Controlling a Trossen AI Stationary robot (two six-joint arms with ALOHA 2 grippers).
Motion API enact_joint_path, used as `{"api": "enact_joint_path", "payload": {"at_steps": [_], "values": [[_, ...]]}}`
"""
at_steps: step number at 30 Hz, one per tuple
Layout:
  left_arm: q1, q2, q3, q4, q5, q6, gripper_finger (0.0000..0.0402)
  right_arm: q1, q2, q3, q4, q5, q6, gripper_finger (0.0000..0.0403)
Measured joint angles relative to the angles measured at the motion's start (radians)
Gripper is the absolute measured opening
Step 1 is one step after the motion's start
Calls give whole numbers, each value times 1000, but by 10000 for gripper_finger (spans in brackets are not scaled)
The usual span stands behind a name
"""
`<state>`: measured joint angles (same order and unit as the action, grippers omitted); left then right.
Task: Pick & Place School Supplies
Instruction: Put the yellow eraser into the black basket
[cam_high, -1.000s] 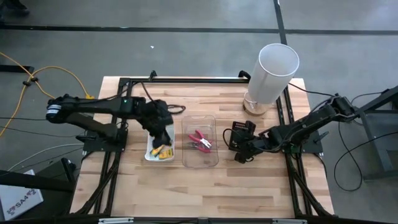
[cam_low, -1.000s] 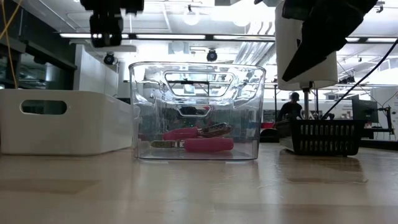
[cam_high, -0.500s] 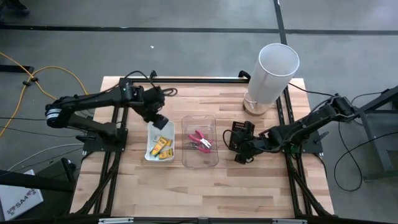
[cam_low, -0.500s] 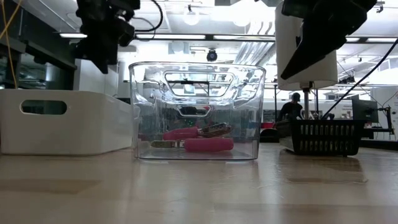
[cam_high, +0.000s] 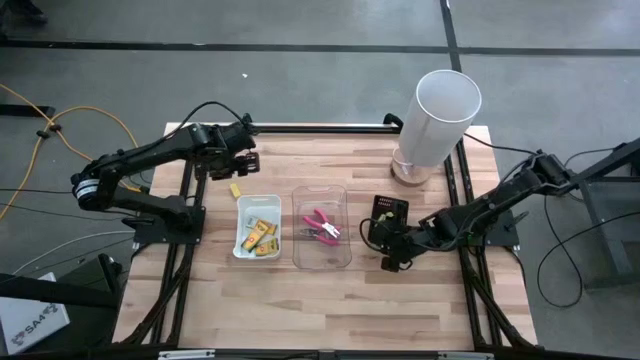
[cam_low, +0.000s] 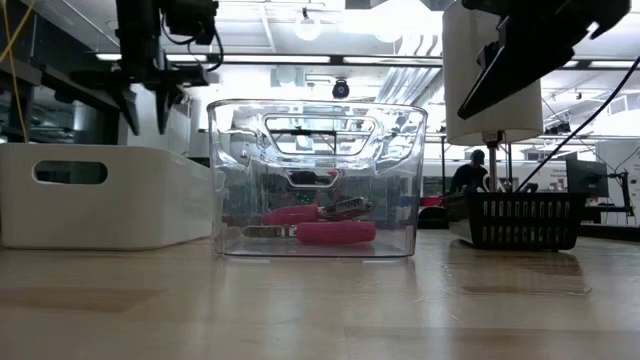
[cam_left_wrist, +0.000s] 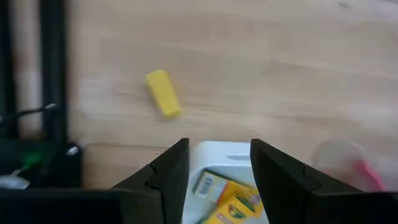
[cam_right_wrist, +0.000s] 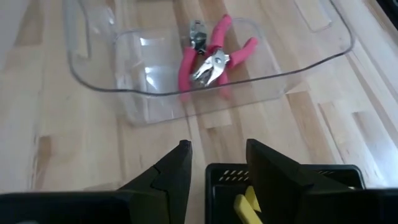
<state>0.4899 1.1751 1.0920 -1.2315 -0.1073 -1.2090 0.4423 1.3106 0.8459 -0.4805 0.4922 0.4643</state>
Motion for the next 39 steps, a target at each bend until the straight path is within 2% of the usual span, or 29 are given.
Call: {"api": "enact_joint_path", "payload": {"at_steps": [5,13,19,24,26,30,34,39], "values": [[-2,0,-5,-45,-54,-134,163,36,0,0,0,2,0,144],[-29,0,-32,-54,-86,-233,163,89,0,0,-1,-1,-8,144],[-65,0,-32,-51,-88,-230,163,115,0,0,-1,-1,-25,144],[-68,0,-32,9,-80,-84,163,130,0,0,-1,-1,-52,144],[-76,0,-32,19,-76,-78,163,130,0,0,-1,-1,-56,144],[-93,17,-32,-2,-109,-173,163,130,0,0,-1,-4,-69,144],[-71,41,-33,-94,-107,-307,163,130,0,0,-1,-7,-69,144],[-26,59,-76,-113,-51,-333,163,129,0,0,-1,-32,-69,144]]}}
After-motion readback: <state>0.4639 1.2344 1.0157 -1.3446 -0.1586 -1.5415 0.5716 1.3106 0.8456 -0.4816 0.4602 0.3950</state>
